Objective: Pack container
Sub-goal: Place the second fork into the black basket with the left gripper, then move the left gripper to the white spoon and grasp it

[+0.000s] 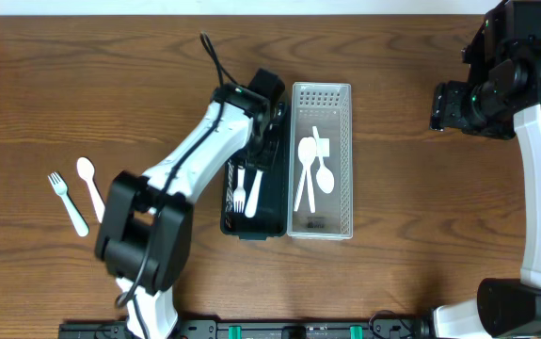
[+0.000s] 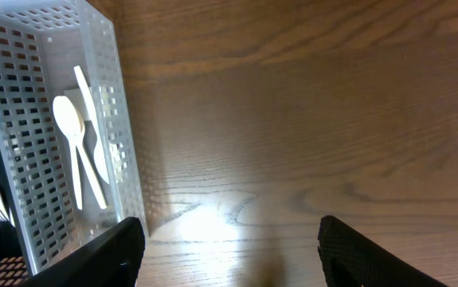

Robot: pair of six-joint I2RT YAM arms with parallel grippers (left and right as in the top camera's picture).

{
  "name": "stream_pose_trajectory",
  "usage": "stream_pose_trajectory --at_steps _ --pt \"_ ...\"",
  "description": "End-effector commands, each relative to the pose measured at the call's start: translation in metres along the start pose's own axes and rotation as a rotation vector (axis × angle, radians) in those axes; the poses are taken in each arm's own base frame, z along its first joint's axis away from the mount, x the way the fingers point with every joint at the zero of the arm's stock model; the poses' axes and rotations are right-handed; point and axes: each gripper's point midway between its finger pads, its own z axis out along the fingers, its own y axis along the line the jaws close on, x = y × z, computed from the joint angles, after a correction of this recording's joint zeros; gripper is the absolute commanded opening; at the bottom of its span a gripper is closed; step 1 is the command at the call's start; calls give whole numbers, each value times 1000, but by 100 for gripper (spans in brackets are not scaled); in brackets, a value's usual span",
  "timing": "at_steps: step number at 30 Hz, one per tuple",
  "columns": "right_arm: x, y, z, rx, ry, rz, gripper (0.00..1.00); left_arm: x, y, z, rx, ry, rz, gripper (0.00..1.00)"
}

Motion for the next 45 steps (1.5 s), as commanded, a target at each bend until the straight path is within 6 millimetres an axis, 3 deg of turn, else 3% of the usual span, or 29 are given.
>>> stream_pose_trajectory --at_steps 1,5,9,12,15,19,27,30,36,45 --pt "-1 -4 -7 7 -22 -6 73 -22 12 -74 -58 -196 43 58" --pt "-1 -4 -7 6 -22 -6 73 -15 45 -140 -166 -334 -6 66" --pt "-1 -4 -7 6 -22 -6 73 8 102 -187 -240 -416 -142 73" --pt "-1 -4 -7 6 -22 -6 74 29 155 -204 -281 -425 -296 76" --pt "-1 -4 -7 6 -22 -6 74 50 213 -205 -325 -399 -478 81" --pt "-1 -4 -7 7 -20 -6 74 70 266 -180 -273 -332 -665 83" --pt "0 -5 -7 7 -17 -6 74 100 329 -95 -191 -95 -869 83" --pt "0 -5 -7 7 -17 -6 74 101 335 -59 -121 -11 -898 83" --pt "0 -5 -7 7 -18 -5 73 102 336 -4 -66 116 -902 81" --pt "0 -5 -7 7 -17 -5 74 112 331 47 -50 164 -887 80"
